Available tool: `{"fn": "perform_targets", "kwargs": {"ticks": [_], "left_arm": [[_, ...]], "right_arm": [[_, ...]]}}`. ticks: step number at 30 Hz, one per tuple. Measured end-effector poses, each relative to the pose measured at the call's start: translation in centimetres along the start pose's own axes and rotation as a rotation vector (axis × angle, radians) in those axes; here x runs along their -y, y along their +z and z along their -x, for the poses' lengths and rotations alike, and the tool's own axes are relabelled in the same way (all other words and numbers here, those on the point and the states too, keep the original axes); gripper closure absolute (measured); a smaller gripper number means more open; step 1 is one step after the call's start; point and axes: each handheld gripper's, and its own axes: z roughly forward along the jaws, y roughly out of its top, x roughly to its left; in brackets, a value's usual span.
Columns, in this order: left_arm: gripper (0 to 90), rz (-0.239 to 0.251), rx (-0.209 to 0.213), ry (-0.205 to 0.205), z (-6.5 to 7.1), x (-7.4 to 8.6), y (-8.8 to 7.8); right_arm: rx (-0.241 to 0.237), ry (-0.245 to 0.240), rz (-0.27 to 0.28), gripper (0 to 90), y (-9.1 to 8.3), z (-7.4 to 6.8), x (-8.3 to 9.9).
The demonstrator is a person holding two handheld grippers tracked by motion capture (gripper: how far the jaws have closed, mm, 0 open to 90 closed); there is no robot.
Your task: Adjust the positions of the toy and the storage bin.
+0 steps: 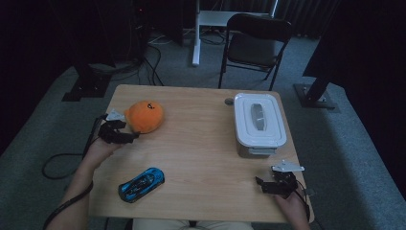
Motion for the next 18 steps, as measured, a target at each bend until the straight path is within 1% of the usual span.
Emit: {"fn": "perform_targets", "kwargs": {"ticks": [3, 4, 5, 6, 7, 8, 9, 10, 11, 12, 14, 15, 16, 17, 18], "left_arm": [[23.0, -0.010, -0.022, 0.000, -0.8, -1.0, 0.7], [23.0, -0.024, -0.034, 0.006, -1.1, -1.3, 1.0], [23.0, -0.027, -0.047, 0.019, -1.3, -1.5, 1.2], [23.1, -0.028, -0.043, 0.018, -1.6, -1.7, 1.5], [24.6, -0.034, -0.048, 0.012, -1.9, -1.9, 1.7], [25.1, -0.040, -0.054, 0.015, -2.1, -2.0, 2.0], [25.2, -0.053, -0.042, 0.006, -2.3, -2.1, 2.4], [25.2, -0.059, -0.053, 0.010, -2.4, -2.2, 2.8], [25.3, -0.064, -0.051, 0.012, -2.5, -2.3, 3.1], [26.1, -0.075, -0.038, 0.011, -2.6, -2.4, 3.5], [26.4, -0.074, -0.025, 0.009, -2.7, -2.5, 4.2], [26.3, -0.075, -0.027, 0.000, -2.8, -2.6, 4.5], [26.4, -0.076, -0.019, -0.013, -2.9, -2.7, 4.8], [26.4, -0.088, -0.004, -0.028, -3.1, -2.8, 5.1], [26.4, -0.094, -0.009, -0.034, -3.1, -2.8, 5.3]], "right_arm": [[0.000, 0.000, 0.000, 16.1, 0.0, 0.0, 0.0], [0.000, 0.000, 0.000, 16.1, 0.0, 0.0, 0.0], [0.000, 0.000, 0.000, 16.1, 0.0, 0.0, 0.0], [0.000, 0.000, 0.000, 16.1, 0.0, 0.0, 0.0], [0.000, 0.000, 0.000, 16.1, 0.0, 0.0, 0.0], [0.000, 0.000, 0.000, 16.1, 0.0, 0.0, 0.0], [0.000, 0.000, 0.000, 16.1, 0.0, 0.0, 0.0], [0.000, 0.000, 0.000, 16.1, 0.0, 0.0, 0.0], [0.000, 0.000, 0.000, 16.1, 0.0, 0.0, 0.0], [0.000, 0.000, 0.000, 16.1, 0.0, 0.0, 0.0], [0.000, 0.000, 0.000, 16.1, 0.0, 0.0, 0.0], [0.000, 0.000, 0.000, 16.1, 0.0, 0.0, 0.0], [0.000, 0.001, 0.000, 16.1, 0.0, 0.0, 0.0], [0.000, 0.000, 0.000, 16.2, 0.0, 0.0, 0.0], [0.000, 0.000, 0.000, 16.1, 0.0, 0.0, 0.0]]}}
